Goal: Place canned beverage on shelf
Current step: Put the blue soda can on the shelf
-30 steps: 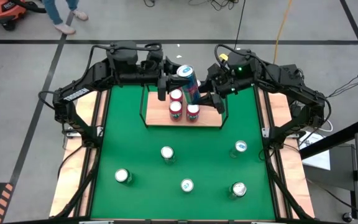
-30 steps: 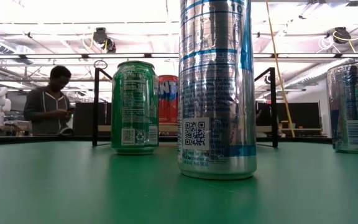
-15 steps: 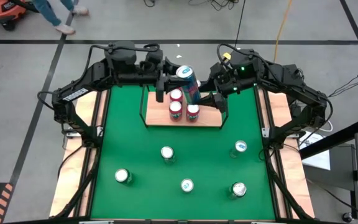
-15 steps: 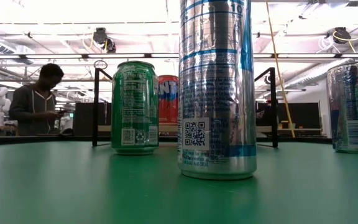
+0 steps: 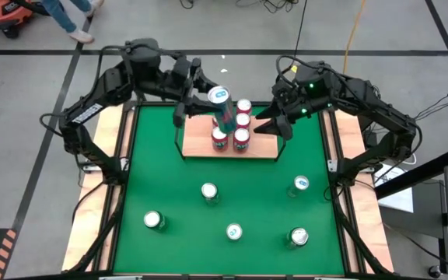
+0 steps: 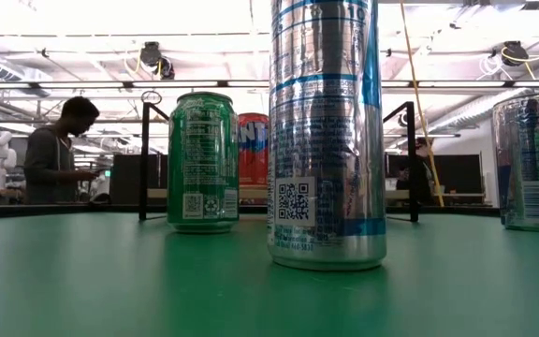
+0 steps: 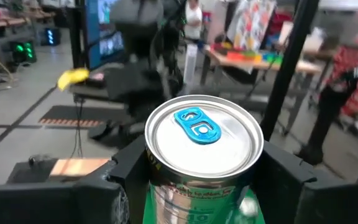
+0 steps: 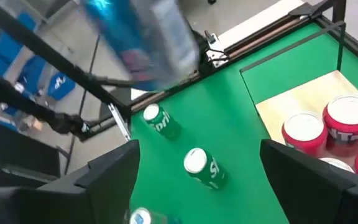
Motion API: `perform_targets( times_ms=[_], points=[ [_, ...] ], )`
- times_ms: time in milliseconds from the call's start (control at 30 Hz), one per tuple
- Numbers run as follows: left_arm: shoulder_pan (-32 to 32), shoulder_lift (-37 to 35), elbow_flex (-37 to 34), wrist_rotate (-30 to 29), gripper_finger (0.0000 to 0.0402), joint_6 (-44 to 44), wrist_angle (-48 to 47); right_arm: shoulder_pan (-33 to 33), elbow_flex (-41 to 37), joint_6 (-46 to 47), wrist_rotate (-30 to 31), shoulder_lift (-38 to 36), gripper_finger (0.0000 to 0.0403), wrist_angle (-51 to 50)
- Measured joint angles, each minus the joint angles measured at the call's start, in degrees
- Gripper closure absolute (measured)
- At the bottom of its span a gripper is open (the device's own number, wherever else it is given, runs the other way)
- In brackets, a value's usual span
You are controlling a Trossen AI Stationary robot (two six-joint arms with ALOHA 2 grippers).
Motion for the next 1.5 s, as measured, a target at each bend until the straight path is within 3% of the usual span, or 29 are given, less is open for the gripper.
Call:
perform_targets(
  times_ms=[167,500,700,900,1033,1267,1400,1500],
  points=[
    [7.6,-0.1,0.0,5.8,0.0185,8.1,-10.0,1.5,0.0,6.3,0.3,-0.4,0.008,2.3],
    [21.9,-0.4,-4.4,17.6,0.0185,29.7,-26.9,8.4,0.0,12.5,11.8,-0.5,0.008,7.6],
    [27.8,-0.3,-13.3,21.7,0.0185,39.6,-25.9,12.8,0.0,13.5,19.7,-0.5,0.008,11.0],
    [33.7,-0.2,-24.1,24.1,0.0185,41.6,-19.9,15.6,0.0,15.0,24.1,-0.5,0.008,11.6],
    [34.8,-0.2,-27.2,23.0,0.0185,41.6,-19.0,16.8,0.0,15.6,26.0,-0.5,0.008,11.7],
    [31.9,-0.2,-28.0,9.0,0.0185,41.4,-18.9,17.1,0.0,14.1,27.1,-0.5,0.008,11.6],
    [30.1,-0.2,-28.0,8.3,0.0185,38.8,-19.3,16.8,0.0,12.6,27.0,-0.5,0.008,11.6],
    [29.3,0.0,-28.0,11.1,0.0185,40.0,-17.0,16.8,-0.1,11.8,27.0,-0.5,0.008,11.6]
  ],
)
